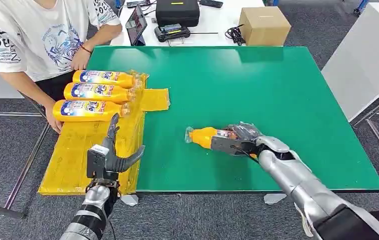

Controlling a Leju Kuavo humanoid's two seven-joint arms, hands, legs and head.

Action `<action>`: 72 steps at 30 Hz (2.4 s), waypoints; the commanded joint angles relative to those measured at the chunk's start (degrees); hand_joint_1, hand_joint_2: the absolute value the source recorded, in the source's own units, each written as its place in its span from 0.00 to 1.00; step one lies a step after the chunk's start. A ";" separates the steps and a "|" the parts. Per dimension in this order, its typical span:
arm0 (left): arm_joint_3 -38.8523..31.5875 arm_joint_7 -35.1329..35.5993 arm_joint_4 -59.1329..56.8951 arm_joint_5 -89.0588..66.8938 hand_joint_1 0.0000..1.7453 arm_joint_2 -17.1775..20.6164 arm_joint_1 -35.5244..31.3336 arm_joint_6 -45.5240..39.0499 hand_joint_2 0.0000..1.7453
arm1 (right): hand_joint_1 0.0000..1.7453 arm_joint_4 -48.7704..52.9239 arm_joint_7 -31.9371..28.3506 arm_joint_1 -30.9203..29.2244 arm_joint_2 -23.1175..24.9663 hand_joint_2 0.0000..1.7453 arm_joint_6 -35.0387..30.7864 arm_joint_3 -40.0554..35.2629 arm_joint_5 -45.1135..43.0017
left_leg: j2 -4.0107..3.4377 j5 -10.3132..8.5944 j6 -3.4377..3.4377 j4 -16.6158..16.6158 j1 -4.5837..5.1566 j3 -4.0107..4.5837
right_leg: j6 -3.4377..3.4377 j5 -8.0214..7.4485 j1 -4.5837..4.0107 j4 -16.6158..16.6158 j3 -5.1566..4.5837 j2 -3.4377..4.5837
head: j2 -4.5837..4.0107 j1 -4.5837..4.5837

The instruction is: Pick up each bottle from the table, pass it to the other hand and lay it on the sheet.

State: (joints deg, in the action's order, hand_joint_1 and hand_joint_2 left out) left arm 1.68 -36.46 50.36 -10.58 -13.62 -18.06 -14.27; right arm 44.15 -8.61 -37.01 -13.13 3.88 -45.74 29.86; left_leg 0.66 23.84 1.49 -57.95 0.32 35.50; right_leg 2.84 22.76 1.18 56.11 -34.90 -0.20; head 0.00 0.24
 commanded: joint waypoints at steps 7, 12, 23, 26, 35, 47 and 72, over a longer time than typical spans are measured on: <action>-0.12 1.82 2.60 1.08 0.00 -0.61 0.91 1.77 1.00 | 1.00 19.26 -6.88 16.36 9.87 1.00 -17.19 20.63 0.45 | -0.11 0.12 -0.10 -0.01 -0.10 -0.23 | -0.13 0.07 -0.12 -0.06 0.21 0.06 | 0.00 -0.04; 1.11 4.06 6.93 3.50 0.00 -1.34 3.22 3.40 1.00 | 1.00 36.45 -12.12 26.82 17.81 1.00 -26.16 30.62 -0.78 | -0.26 0.17 -0.13 0.01 -0.10 -0.09 | -0.15 0.11 -0.11 0.04 0.01 0.19 | 0.00 -0.07; 5.94 8.96 9.96 12.29 0.00 -0.84 4.26 9.61 1.00 | 1.00 39.40 -20.52 32.01 21.29 1.00 -29.86 38.39 -4.67 | 0.17 0.16 -0.14 0.02 -0.06 0.02 | -0.18 0.18 -0.05 0.00 0.00 -0.12 | 0.00 -0.07; 7.28 11.92 11.08 18.04 0.00 -0.40 4.87 15.06 1.00 | 1.00 39.17 -21.18 33.24 21.59 1.00 -29.68 38.98 -5.11 | 0.20 0.14 -0.13 0.03 -0.04 0.01 | -0.17 0.18 -0.04 -0.02 0.00 -0.14 | 0.00 -0.07; 11.41 14.69 13.41 24.04 0.00 1.14 6.40 22.40 1.00 | 1.00 33.55 -23.49 34.98 23.11 1.00 -25.91 37.87 -6.04 | 0.05 0.20 -0.14 0.06 -0.08 -0.17 | -0.18 0.19 -0.08 -0.07 0.15 -0.02 | 0.00 -0.07; 16.38 15.89 12.85 24.62 0.00 1.17 5.92 23.67 1.00 | 1.00 19.79 -27.72 32.10 28.31 1.00 -26.31 28.79 -5.71 | -0.04 0.18 -0.15 0.10 -0.12 -0.15 | -0.18 0.14 -0.11 -0.09 0.11 0.06 | 0.00 -0.07; 18.35 17.89 7.47 23.99 0.00 1.08 4.04 24.15 1.00 | 1.00 2.44 -25.79 24.75 31.86 1.00 -26.50 11.03 -0.45 | 0.01 0.13 -0.13 0.10 -0.10 -0.04 | -0.16 0.14 -0.08 -0.04 0.01 0.03 | 0.00 -0.11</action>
State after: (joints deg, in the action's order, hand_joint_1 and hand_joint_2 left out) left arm 18.21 -19.61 63.38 13.22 -14.40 -11.00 9.03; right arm 57.68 -35.67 -7.37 17.62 -23.89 -26.08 27.61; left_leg 0.79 23.90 1.42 -57.89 0.26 35.65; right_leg 2.76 22.87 1.13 56.11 -35.05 -0.27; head 0.00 0.13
